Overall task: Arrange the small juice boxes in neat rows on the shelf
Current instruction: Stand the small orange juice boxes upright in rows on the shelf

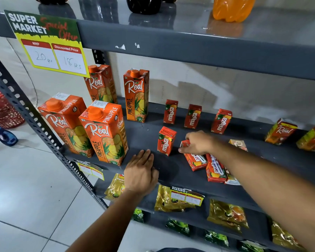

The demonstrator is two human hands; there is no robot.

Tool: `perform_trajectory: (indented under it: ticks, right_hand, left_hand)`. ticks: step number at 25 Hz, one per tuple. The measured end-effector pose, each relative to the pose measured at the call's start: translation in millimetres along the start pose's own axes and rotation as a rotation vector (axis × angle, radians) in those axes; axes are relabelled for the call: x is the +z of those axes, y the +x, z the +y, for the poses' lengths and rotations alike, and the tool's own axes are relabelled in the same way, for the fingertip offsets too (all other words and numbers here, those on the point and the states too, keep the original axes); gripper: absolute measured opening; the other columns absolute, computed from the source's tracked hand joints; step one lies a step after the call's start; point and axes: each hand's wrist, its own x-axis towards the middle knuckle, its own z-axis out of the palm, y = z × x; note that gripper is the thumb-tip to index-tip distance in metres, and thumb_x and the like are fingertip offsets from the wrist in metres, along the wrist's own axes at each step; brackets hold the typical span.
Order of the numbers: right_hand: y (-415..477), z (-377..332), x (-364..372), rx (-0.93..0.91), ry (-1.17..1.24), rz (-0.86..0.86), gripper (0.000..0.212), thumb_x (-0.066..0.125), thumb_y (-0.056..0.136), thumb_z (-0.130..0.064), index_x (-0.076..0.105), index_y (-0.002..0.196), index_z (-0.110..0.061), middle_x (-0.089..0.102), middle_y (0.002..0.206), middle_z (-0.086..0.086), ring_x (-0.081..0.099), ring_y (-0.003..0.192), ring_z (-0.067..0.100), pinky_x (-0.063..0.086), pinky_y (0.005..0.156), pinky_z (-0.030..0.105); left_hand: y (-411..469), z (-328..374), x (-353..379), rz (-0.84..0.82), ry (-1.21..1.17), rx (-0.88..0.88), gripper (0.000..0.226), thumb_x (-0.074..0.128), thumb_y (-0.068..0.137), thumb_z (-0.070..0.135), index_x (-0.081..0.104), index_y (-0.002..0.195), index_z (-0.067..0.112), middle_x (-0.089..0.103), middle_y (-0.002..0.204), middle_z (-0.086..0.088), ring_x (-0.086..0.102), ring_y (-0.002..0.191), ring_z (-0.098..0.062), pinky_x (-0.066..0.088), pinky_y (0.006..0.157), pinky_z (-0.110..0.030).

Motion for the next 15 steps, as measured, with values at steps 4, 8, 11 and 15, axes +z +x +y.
perform_trajectory:
  ticks: [4,8,11,15]
  right_hand:
    - [0.3,-6.8,14.9,0.086,0.063,0.136,0.051,0.068,0.078,-0.050,0.057,0.115,-0.017,0.061,0.105,0.006,0.060,0.087,0.024,0.049,0.065,0.032]
    - [-4.4,0.4,10.0,0.076,0.101,0.180,0.052,0.069,0.075,-0.056,0.059,0.107,-0.016,0.064,0.096,0.005,0.061,0.080,0.022,0.045,0.059,0.030]
    - [-3.7,-1.2,10.1,0.064,0.061,0.156,0.062,0.062,0.080,-0.060,0.056,0.123,-0.016,0.063,0.113,0.009,0.062,0.093,0.026,0.053,0.073,0.036]
    - [-34.6,6.4,-12.5,-0.117,0.025,0.057,0.073,0.068,0.076,-0.056,0.041,0.136,-0.023,0.049,0.131,0.007,0.056,0.107,0.025,0.053,0.083,0.040]
  left_hand:
    - [-2.3,8.1,-0.4,-0.043,0.047,-0.009,0.055,0.044,0.077,0.031,0.064,0.120,0.003,0.059,0.131,-0.016,0.055,0.122,-0.033,0.040,0.103,-0.045]
    - [-2.7,7.6,0.3,-0.033,0.036,-0.017,0.053,0.046,0.076,0.030,0.065,0.118,0.004,0.060,0.130,-0.015,0.056,0.120,-0.033,0.042,0.101,-0.045]
    - [-2.8,8.7,0.0,-0.032,0.030,-0.022,0.053,0.047,0.075,0.030,0.066,0.117,0.004,0.061,0.129,-0.015,0.057,0.120,-0.033,0.042,0.101,-0.044]
    - [-2.8,9.5,-0.9,-0.028,0.034,-0.024,0.053,0.046,0.075,0.030,0.066,0.117,0.005,0.061,0.129,-0.015,0.057,0.120,-0.032,0.042,0.101,-0.044]
